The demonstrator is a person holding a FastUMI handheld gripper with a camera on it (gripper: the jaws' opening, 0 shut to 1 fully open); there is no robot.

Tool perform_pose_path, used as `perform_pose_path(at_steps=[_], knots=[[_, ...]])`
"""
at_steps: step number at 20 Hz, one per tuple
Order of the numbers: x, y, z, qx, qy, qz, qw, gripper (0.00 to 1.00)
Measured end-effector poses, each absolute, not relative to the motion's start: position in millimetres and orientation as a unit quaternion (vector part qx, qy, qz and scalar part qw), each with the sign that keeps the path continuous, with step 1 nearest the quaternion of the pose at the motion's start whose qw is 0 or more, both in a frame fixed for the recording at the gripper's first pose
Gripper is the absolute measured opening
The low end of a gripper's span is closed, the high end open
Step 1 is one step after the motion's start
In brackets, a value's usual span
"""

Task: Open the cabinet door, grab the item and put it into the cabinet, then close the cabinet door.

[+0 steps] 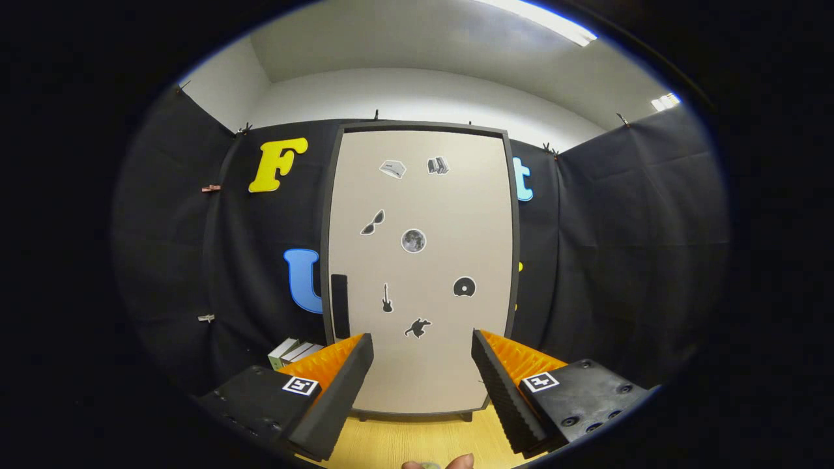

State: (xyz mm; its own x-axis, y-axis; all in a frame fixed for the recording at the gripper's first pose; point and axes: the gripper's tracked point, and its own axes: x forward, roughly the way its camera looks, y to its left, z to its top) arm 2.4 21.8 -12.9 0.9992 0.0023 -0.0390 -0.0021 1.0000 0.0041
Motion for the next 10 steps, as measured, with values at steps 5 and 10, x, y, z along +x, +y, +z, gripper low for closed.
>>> perform_pose_path(at_steps=[5,10], knots=[[9.7,42.1,-11.7,0.01,0.02,0.017,1.0,0.97],[37.4,76.8,-10.2,0.022,0.018,0.035,0.999,0.97]])
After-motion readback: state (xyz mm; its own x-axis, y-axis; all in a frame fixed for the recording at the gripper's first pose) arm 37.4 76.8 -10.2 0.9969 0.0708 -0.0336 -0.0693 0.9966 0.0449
